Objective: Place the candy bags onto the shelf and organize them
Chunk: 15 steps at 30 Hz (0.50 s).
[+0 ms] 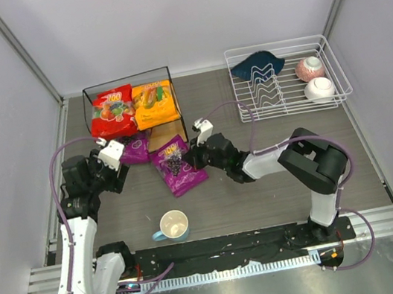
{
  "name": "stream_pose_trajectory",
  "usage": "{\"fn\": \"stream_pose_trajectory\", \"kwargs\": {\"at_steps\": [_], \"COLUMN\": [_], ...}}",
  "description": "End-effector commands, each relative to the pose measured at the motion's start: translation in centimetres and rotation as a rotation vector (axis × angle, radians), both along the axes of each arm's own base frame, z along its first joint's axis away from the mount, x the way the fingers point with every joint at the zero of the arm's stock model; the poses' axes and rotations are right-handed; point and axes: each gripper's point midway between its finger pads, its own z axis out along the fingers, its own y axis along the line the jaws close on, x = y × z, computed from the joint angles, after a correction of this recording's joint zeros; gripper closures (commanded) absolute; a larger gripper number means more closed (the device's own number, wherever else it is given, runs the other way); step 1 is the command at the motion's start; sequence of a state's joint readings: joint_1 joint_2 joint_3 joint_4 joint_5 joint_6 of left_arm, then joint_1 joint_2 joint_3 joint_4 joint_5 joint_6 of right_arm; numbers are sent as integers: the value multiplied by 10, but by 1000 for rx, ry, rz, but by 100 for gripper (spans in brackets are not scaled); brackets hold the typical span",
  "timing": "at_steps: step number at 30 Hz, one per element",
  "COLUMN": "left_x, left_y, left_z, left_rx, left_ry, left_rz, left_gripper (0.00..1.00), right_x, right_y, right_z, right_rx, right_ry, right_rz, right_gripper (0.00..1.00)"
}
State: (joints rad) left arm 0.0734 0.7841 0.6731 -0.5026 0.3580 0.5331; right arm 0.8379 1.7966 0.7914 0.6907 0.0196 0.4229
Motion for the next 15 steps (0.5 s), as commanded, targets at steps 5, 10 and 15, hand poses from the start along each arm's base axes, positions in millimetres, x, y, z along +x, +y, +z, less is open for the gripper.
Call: {"fn": "stream_pose_trajectory", "kwargs": {"at_steps": [5,10,15], "left_x": [13,14,15], "left_y": [5,6,7], "left_z": [12,12,13], "left_rx": [24,27,32], "left_ry": [-62,-62,-66], "left_rz": [9,9,13], "left_gripper": [31,31,31], "right_x": [35,49,59], "right_y": [28,25,26], "right_z": [61,68,74], "right_rx": [146,160,193], "right_ry": [-165,-189,-204], "right_rz": [9,-55,-98], "right_gripper": [99,99,99]}}
